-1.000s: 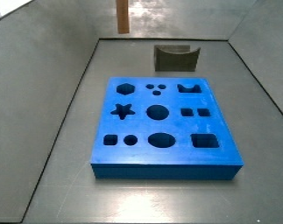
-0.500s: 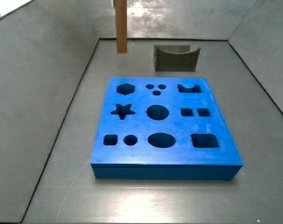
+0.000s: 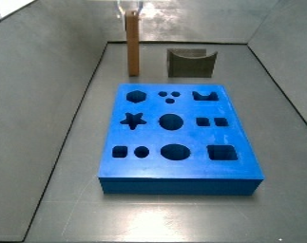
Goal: Pick up the arch object. Move up. Rotate the arch object. Move to above the board. Insert the arch object.
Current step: Rotate the arch object.
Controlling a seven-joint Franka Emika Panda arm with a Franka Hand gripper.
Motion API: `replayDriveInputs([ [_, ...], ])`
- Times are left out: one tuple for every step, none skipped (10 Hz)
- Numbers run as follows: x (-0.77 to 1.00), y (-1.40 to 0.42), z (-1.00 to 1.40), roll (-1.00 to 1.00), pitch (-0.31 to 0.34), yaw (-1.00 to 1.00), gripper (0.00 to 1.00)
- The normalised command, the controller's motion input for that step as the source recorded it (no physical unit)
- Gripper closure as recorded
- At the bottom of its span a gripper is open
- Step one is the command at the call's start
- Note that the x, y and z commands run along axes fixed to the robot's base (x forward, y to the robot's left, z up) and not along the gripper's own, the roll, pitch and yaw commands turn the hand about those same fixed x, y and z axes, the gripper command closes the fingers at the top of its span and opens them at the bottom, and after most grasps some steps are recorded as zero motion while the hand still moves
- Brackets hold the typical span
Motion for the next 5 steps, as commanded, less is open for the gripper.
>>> replayDriveInputs([
  [0.02, 0.01, -0.21, -0.02, -0.053, -0.02, 1.0],
  [0.0, 0.0, 0.0, -0.02, -0.043, -0.02, 0.0],
  [0.0, 0.0, 1.0, -0.02, -0.041, -0.02, 0.0],
  [-0.02, 0.0, 1.0, -0.03, -0.021, -0.02, 0.0],
  [-0.03, 0.0, 1.0, -0.03, 0.003, -0.03, 0.0],
])
